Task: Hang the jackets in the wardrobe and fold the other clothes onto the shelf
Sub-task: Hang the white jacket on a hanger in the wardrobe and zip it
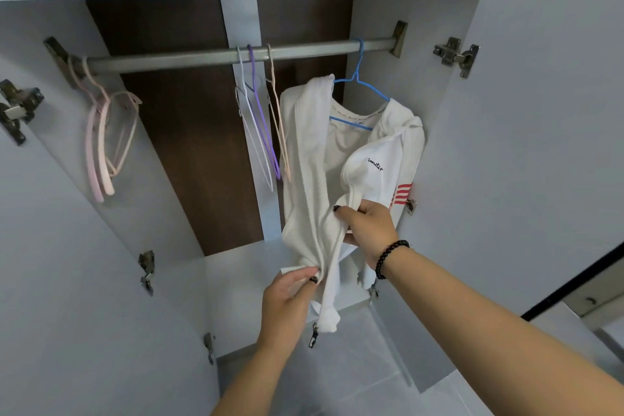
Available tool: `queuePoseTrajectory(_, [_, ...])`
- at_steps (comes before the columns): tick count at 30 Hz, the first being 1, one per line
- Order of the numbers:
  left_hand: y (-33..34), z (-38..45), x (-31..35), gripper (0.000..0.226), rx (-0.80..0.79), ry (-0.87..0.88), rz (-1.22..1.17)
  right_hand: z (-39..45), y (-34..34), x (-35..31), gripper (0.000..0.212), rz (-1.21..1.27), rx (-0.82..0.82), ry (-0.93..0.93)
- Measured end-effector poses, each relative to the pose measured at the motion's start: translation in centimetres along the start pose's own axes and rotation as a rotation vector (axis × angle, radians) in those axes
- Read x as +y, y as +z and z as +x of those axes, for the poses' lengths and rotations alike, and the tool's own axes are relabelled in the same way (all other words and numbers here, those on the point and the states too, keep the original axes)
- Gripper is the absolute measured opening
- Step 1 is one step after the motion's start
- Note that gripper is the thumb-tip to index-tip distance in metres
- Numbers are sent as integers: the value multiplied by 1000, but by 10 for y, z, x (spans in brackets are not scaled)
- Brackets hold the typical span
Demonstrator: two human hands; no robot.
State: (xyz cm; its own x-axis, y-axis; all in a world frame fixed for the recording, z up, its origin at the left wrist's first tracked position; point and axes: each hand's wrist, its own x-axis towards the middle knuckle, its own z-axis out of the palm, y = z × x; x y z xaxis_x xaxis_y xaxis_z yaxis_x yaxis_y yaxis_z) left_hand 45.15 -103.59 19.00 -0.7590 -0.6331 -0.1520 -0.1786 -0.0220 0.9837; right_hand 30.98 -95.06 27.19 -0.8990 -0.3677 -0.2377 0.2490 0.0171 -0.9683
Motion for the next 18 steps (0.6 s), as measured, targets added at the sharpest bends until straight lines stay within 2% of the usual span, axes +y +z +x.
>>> queuePoseTrajectory(1, [0, -3, 1, 11, -8, 46, 83, -1, -1, -1, 18, 0, 12, -4])
queuePoseTrajectory(4, [6, -7, -3, 30, -61, 176, 370, -4, -1, -7, 15, 18, 22, -9])
queuePoseTrajectory(5, [10, -7, -1, 30, -55, 207, 425, -5, 0, -9, 13, 28, 16, -8])
queuePoseTrajectory(7, [18, -6, 2, 21, -41, 240, 480, -9, 3, -11, 9, 47, 6, -7])
queuePoseTrajectory(9, [22, -2, 5, 33, -27, 221, 472, -11, 4, -13, 9, 55, -12, -2])
queuePoseTrajectory(12, [21, 3, 10, 43, -26, 14, 215, -17, -1, -14, 15, 100, -71, 10])
queuePoseTrajectory(14, [19, 5, 14, 33, -41, -175, -27, -25, -11, -5, 10, 85, -80, 5])
queuePoseTrajectory(16, [17, 7, 17, 18, -73, -325, -225, -38, -22, 17, 9, -43, 22, -25])
queuePoseTrajectory(18, [18, 8, 20, 11, -87, -417, -371, -54, -32, 47, 21, -196, 168, -33])
